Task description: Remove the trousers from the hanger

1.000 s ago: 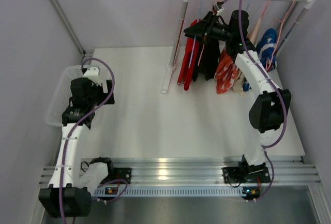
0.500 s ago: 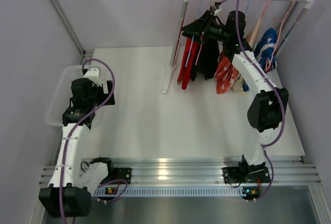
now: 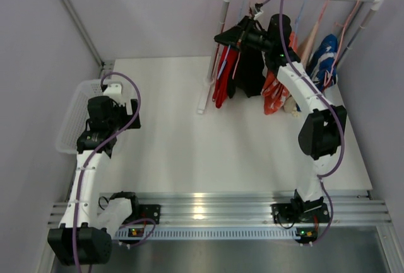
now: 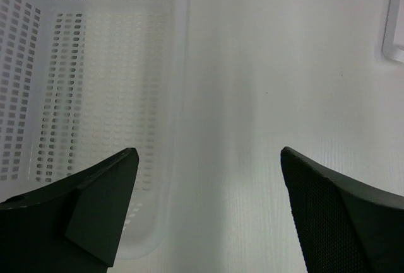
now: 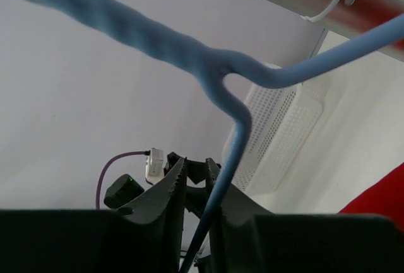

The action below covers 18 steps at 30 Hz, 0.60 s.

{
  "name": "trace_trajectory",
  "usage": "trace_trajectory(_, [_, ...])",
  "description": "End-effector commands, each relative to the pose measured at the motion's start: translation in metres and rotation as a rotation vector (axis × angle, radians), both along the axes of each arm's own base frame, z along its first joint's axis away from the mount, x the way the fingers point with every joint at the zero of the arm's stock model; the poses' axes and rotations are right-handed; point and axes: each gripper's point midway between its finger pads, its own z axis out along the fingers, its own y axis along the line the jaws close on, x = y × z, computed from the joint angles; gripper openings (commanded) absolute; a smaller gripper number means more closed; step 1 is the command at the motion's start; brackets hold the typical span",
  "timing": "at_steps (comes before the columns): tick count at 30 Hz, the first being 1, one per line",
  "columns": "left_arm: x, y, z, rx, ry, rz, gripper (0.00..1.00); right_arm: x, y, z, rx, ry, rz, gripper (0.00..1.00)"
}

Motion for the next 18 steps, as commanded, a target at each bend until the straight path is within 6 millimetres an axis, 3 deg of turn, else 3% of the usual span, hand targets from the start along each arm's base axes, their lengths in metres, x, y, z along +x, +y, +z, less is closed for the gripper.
trace_trajectory(1, [0.006, -0.001, 0.007, -0.012, -0.047, -0.002, 0.99, -0.019, 0.018, 0.012, 0.018, -0.016, 0.075, 0.13])
trace_trajectory(3, [0.006, -0.001, 0.008, -0.013, -0.049, 0.0, 0.99, -0.024, 0.017, 0.023, 0.032, -0.051, 0.088, 0.03])
trace_trajectory(5, [0.005, -0.001, 0.009, -0.013, -0.05, 0.0, 0.99, -0.029, 0.014, 0.037, 0.047, -0.104, 0.093, 0.0])
trace_trajectory(12, [0.002, -0.001, 0.012, -0.01, -0.061, 0.0, 0.99, -0.055, -0.002, 0.098, 0.057, -0.328, 0.105, 0.0])
trace_trajectory(18, [0.002, -0.004, 0.014, -0.024, -0.066, -0.013, 0.99, -0.076, -0.007, 0.121, 0.052, -0.42, 0.127, 0.0])
